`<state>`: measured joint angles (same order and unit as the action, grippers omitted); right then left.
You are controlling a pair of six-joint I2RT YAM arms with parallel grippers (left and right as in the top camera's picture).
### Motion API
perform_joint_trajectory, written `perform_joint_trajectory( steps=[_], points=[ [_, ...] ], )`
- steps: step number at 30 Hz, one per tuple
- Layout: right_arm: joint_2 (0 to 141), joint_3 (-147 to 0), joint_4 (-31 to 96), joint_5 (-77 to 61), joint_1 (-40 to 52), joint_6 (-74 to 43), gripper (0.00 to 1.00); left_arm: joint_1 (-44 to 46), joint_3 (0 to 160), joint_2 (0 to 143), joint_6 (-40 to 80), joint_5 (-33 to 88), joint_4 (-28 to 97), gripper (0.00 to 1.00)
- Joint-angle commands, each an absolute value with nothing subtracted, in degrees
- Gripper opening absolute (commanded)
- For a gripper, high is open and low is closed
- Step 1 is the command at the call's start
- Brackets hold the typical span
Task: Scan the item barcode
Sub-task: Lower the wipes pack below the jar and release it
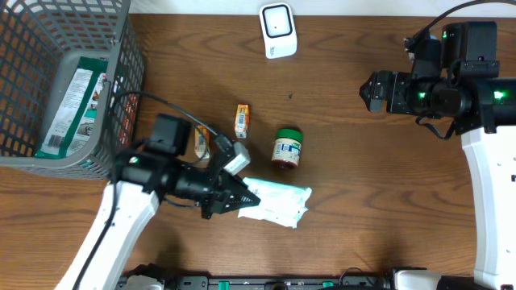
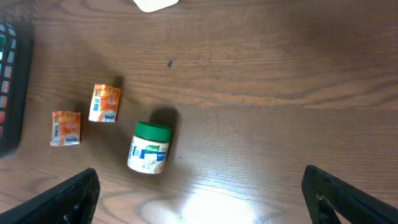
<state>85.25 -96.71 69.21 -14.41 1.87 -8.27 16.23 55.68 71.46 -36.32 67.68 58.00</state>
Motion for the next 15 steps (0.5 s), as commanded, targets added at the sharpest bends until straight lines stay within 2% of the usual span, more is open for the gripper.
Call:
perform_joint_trajectory(
  steps=[1,5,11,15],
  points=[
    [85.5,-97.8,69.2,-14.9,1.9,-7.4,0.99,16.8,55.5,76.0,-34.8,66.2,57.9,0.08],
    [85.5,-97.8,69.2,-14.9,1.9,-7.4,0.99,16.8,55.5,82.2,-33.2,66.0,56.5,0.08],
    [85.5,-97.8,69.2,-14.9,1.9,-7.4,0.99,16.8,55.5,90.1,-14.1,57.5,47.7,0.07],
    [85.5,-97.8,69.2,-14.9,1.9,-7.4,0.99,16.8,55.5,91.6,-7.9,49.4,46.1,0.07]
  ],
)
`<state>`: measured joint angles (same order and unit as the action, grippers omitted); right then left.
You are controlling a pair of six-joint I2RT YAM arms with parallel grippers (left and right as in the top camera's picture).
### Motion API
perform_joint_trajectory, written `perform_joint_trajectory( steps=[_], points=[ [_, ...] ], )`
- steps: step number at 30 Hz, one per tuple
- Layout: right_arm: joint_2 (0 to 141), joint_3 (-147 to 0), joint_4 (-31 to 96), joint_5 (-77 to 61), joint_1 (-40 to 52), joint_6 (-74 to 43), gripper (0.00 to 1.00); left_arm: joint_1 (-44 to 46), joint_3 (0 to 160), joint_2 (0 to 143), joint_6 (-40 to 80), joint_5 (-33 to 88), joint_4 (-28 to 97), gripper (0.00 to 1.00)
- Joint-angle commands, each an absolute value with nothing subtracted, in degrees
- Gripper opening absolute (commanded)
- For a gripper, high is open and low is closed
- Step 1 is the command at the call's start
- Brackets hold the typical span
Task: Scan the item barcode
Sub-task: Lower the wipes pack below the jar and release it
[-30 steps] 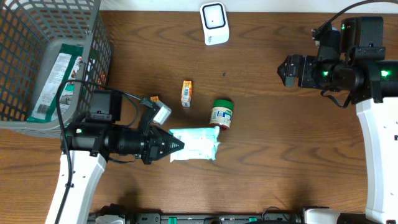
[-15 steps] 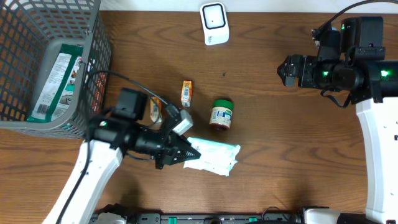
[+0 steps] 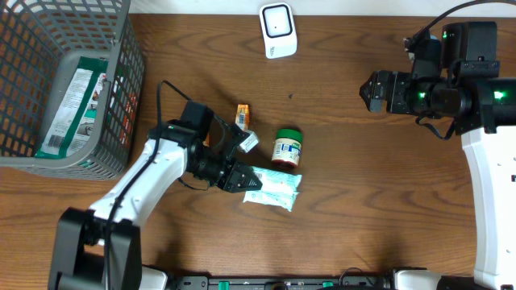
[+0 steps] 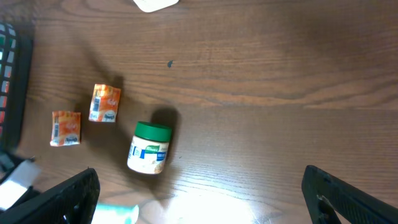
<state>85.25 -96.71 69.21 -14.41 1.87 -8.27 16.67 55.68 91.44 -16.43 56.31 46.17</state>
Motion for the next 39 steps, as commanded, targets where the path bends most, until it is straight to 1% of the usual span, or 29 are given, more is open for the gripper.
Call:
perform_joint_trajectory(
  steps=[1,5,19,20,21,22,23,25,27,32,34,35,38,39],
  points=[
    [85.5,-97.8,69.2,-14.9,1.9,-7.4,0.99,16.8,55.5,91.6,-6.9,47.4,46.1,0.08],
    [85.5,-97.8,69.2,-14.9,1.9,-7.4,0.99,16.8,55.5,91.6,-4.4,40.6,46.1,0.08],
    [85.5,-97.8,69.2,-14.9,1.9,-7.4,0.99,16.8,51.8,91.6,-3.7,37.8,40.2,0.08],
    [85.5,-97.8,69.2,-14.9,1.9,-7.4,0.99,16.8,51.8,91.6,-3.7,37.6,40.1,0.13],
    [85.5,-97.8,69.2,-14.9,1.9,-7.4,0.99,16.8,51.9,91.6,-3.7,37.3,39.9,0.24],
    [85.5,-97.8,69.2,-14.9,1.9,-7.4,0.99,16.8,51.9,91.6,-3.7,36.6,39.9,0.42],
    [85.5,-97.8,69.2,-14.9,1.9,-7.4,0.99,16.8,51.9,91.6,-3.7,36.3,39.9,0.52],
    [85.5,-97.8,69.2,-14.9,1.9,-7.4,0.99,16.8,52.0,91.6,-3.7,36.3,39.8,0.64],
    [85.5,-97.8,69.2,-14.9,1.9,-7.4,0.99,16.8,52.6,91.5,-3.0,36.3,40.1,0.68],
    [85.5,-97.8,69.2,-14.9,1.9,-7.4,0.99,16.8,55.0,88.7,0.0,35.8,40.2,0.70],
    [85.5,-97.8,69.2,-14.9,1.9,-7.4,0.99,16.8,55.7,86.2,2.0,32.4,40.3,0.71],
    [85.5,-97.8,69.2,-14.9,1.9,-7.4,0.99,16.8,56.0,84.8,3.2,30.2,40.4,0.74],
    [85.5,-97.8,69.2,-14.9,1.9,-7.4,0.99,16.8,56.1,80.1,6.8,25.3,40.4,0.74],
    [85.5,-97.8,69.2,-14.9,1.9,-7.4,0.99,16.8,56.1,78.8,7.7,25.1,40.4,0.72]
  ],
)
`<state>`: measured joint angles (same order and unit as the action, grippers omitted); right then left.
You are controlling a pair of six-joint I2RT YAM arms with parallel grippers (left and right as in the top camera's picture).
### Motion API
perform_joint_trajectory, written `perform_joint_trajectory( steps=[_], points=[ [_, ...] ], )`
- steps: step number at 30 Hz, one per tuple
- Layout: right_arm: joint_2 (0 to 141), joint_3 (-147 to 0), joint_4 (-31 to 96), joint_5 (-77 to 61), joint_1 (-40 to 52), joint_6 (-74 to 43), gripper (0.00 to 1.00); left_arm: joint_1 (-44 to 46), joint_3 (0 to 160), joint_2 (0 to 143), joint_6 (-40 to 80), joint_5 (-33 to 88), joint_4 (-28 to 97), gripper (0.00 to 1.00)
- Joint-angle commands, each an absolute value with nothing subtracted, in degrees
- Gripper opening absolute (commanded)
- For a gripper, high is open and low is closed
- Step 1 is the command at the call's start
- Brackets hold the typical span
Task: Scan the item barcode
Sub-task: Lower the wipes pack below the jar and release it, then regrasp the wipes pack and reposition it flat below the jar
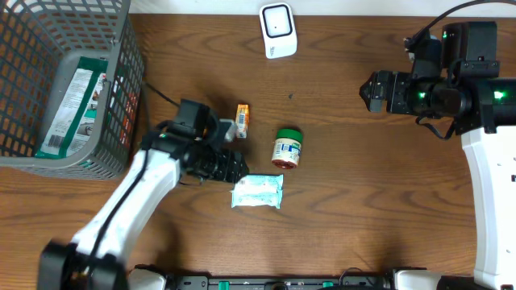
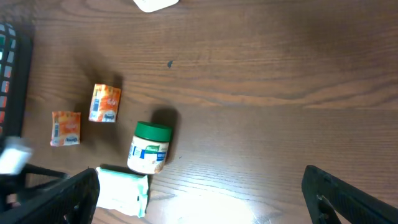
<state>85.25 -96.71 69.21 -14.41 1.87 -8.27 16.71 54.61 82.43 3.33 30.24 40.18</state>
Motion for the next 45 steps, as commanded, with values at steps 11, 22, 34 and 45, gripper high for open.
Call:
perform_joint_trajectory(
  steps=[11,22,34,45],
  points=[
    [85.5,-97.8,69.2,-14.9,1.9,-7.4,0.99,17.4,52.8,79.0,16.9,25.2,40.2,0.08],
    [85.5,-97.8,69.2,-14.9,1.9,-7.4,0.99,23.1,51.0,87.5,16.9,24.8,37.3,0.08],
    [85.5,-97.8,69.2,-14.9,1.9,-7.4,0.99,29.5,51.0,92.5,19.1,23.6,36.0,0.07],
    [85.5,-97.8,69.2,-14.9,1.9,-7.4,0.99,34.9,51.0,92.5,28.5,21.9,40.2,0.08]
  ],
)
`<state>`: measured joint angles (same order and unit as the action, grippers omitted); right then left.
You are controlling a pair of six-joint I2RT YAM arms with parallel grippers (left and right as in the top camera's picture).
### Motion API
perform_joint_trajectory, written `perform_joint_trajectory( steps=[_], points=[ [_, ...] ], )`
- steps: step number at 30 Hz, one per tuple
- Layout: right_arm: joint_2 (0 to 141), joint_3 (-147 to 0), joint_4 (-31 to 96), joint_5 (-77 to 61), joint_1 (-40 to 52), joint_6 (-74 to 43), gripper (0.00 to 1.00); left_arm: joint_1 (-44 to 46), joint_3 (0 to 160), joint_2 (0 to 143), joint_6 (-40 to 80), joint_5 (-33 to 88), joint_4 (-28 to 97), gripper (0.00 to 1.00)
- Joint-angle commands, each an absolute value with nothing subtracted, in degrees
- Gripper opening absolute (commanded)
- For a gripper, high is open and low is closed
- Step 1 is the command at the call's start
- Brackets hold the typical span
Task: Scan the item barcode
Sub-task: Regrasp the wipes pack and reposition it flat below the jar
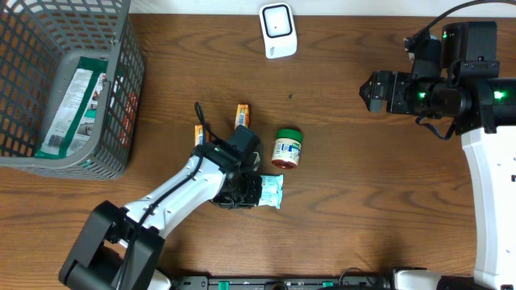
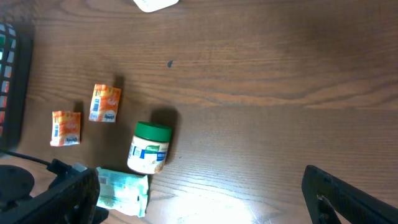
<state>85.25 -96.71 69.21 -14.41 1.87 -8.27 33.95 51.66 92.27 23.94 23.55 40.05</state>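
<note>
A pale green packet [image 1: 272, 192] lies flat on the table just below a green-lidded jar [image 1: 286, 148]. My left gripper [image 1: 242, 192] sits over the packet's left half and hides it; its jaws do not show. The right wrist view shows the packet [image 2: 127, 191] beside the jar [image 2: 149, 148]. The white scanner [image 1: 276, 30] stands at the table's far edge, and its corner [image 2: 155, 4] shows at the top of the right wrist view. My right gripper [image 2: 199, 199] hangs open and empty, high over the right side of the table.
Two small orange boxes [image 1: 242, 118] [image 1: 198, 134] lie left of the jar. A grey mesh basket [image 1: 127, 89] holding a flat green package stands at the far left. The left arm's cable loops over the table near the boxes.
My left gripper was apart from the packet, up and to its left; now it covers the packet's left half. The packet's right edge has stayed put. The right arm has not moved.
My left gripper was at the left end of the long packet, low on the table. Then packet and gripper were closer to the jar. Later the packet lay free and looked shorter, with the gripper drawn back. Now the gripper is on its left half.
</note>
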Motion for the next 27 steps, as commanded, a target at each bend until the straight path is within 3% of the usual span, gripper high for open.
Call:
perform_joint_trajectory(
  steps=[1,15,27],
  points=[
    [85.5,-97.8,69.2,-14.9,1.9,-7.4,0.99,35.2,50.9,92.5,30.3,19.7,40.2,0.08],
    [85.5,-97.8,69.2,-14.9,1.9,-7.4,0.99,35.7,47.6,92.5,34.5,16.4,40.4,0.11],
    [85.5,-97.8,69.2,-14.9,1.9,-7.4,0.99,33.8,45.0,92.5,35.7,13.3,32.8,0.10]
  ],
)
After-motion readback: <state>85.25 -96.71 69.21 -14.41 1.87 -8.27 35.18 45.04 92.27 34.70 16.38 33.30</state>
